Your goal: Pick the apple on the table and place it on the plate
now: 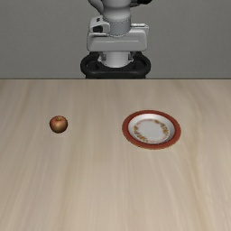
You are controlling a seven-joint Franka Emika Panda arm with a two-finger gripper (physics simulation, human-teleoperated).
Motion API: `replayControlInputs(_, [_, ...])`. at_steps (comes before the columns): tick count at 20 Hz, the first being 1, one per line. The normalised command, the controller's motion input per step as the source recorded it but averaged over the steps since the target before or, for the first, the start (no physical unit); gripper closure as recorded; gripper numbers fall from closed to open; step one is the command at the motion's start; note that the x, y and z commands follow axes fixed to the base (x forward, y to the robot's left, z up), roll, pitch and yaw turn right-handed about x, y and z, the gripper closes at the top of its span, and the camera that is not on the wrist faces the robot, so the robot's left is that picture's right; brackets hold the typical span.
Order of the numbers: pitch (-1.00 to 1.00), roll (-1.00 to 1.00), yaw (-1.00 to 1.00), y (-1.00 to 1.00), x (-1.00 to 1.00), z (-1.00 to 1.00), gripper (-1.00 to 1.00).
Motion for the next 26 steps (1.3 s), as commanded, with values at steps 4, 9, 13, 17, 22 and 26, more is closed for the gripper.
replayControlInputs(4, [0.00, 0.00, 0.00, -1.00, 0.00, 0.00, -1.00])
replayControlInputs(9, [0.00, 0.00, 0.00, -1.00, 0.00, 0.00, -1.00])
replayControlInputs(13, [0.00, 0.00, 0.00, -1.00, 0.00, 0.00, -1.00])
replayControlInputs(17, [0.00, 0.00, 0.00, -1.00, 0.00, 0.00, -1.00])
replayControlInputs(22, [0.00, 0.00, 0.00, -0.20, 0.80, 0.00, -1.00])
replayControlInputs(26, [0.00, 0.00, 0.00, 0.00, 1.00, 0.00, -1.00])
